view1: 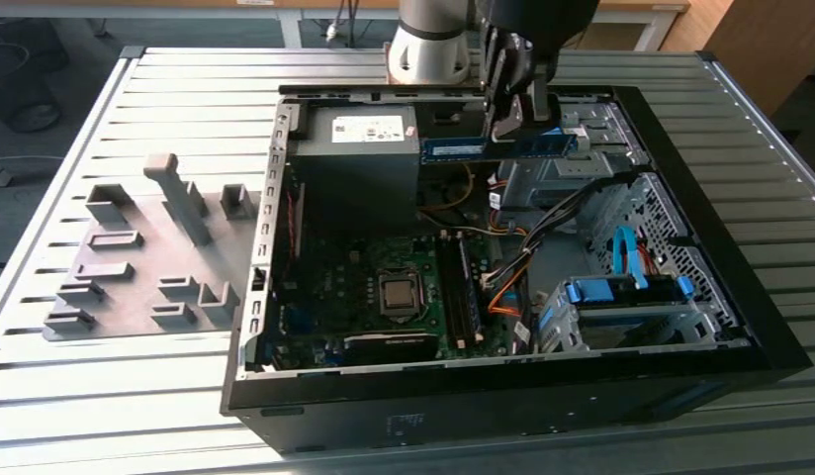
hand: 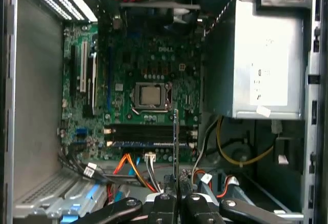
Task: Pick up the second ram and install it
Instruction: 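Pick up the second ram and move it above second insertion slot, then insert the second ram into the second slot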
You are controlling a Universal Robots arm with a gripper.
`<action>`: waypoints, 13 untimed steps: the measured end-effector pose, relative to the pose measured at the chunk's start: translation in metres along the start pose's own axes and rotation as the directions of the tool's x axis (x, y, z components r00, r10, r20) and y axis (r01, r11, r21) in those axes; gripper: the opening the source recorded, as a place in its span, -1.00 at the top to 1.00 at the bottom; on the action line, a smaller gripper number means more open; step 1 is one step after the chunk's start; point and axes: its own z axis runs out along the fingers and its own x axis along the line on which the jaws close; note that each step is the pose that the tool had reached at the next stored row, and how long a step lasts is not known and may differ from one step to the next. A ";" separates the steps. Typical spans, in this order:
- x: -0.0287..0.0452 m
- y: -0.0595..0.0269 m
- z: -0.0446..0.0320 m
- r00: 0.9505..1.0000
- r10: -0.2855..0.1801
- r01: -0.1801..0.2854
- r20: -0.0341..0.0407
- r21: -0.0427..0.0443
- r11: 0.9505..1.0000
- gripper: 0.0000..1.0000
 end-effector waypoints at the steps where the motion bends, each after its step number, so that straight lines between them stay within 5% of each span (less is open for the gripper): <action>1: 0.0000 0.0000 0.0000 1.000 0.000 0.000 0.000 0.000 1.000 0.73; 13: 0.0000 -0.0002 0.0001 1.000 0.000 0.000 0.000 0.000 1.000 0.73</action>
